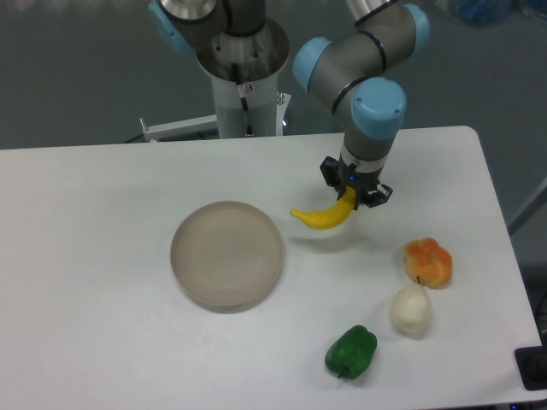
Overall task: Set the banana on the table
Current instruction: 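Lift the banana and carry it toward the round dish, then lower the banana onto the table beside the dish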
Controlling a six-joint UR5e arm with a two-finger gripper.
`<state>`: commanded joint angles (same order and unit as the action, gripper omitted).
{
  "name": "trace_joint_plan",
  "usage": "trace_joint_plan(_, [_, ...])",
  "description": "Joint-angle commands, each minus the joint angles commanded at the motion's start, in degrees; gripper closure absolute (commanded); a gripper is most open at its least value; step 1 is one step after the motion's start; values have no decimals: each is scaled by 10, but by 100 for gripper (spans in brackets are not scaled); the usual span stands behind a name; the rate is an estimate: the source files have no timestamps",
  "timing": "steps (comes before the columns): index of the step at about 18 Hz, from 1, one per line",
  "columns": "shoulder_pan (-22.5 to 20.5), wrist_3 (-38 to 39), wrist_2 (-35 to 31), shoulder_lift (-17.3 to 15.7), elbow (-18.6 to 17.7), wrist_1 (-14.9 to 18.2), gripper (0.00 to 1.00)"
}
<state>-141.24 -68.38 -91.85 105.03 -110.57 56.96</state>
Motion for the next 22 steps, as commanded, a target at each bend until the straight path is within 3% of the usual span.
trace_joint_plan(5, [1, -9, -1, 22, -8, -44, 63])
trace_joint_plan(8, [0, -55, -4, 41, -11, -73, 63])
trace_joint_plan(22, [-2, -90, -6, 51, -18, -77, 61])
